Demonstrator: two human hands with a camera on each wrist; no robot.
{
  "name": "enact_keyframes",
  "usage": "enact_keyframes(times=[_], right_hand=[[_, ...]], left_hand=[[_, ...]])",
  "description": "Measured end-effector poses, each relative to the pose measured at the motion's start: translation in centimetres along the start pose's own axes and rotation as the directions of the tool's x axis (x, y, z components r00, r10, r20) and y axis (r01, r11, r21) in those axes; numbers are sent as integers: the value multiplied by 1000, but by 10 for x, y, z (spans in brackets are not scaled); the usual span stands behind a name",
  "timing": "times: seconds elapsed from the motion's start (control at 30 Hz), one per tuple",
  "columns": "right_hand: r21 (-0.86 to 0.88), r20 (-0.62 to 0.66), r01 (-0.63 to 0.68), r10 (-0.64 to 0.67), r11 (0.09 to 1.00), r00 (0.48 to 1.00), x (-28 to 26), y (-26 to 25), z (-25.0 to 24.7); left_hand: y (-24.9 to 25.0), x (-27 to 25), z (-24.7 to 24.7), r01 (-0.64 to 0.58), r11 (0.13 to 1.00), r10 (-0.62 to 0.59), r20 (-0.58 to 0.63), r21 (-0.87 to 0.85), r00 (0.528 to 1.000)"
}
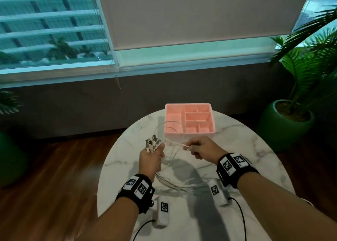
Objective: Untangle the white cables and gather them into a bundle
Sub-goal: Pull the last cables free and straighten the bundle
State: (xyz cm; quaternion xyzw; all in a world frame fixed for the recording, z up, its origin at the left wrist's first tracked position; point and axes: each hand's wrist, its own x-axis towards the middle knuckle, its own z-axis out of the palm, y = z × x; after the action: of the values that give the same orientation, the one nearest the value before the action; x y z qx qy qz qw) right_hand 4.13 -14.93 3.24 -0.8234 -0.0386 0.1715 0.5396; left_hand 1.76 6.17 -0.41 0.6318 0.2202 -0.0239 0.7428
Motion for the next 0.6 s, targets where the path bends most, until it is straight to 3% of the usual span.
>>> enact_keyframes(times=[0.23, 0.33, 0.43, 0.5, 0.57, 0.6], right_hand=[[112, 44, 59, -65, 992, 997, -31, -7, -15], [21, 156, 48, -51, 999, 986, -39, 0, -17], [-181, 243, -23, 67, 983, 968, -43, 14, -14], [-229, 132, -53, 85, 972, 988, -43, 17, -13], [-197, -118, -32, 9, 980, 993, -39, 15, -11], [-182, -253, -3, -44, 983, 966, -34, 12, -11]], left_hand=[[9, -2, 17, 7, 998, -1, 103, -55, 995], [11, -2, 20, 34, 995, -20, 138, -99, 990], [15, -5, 22, 57, 994, -37, 212, -90, 977], [16, -7, 22, 29, 999, -17, 249, -43, 968], [15, -8, 20, 2, 1000, -1, 258, -6, 966], [14, -8, 19, -6, 1000, 5, 254, 5, 967]])
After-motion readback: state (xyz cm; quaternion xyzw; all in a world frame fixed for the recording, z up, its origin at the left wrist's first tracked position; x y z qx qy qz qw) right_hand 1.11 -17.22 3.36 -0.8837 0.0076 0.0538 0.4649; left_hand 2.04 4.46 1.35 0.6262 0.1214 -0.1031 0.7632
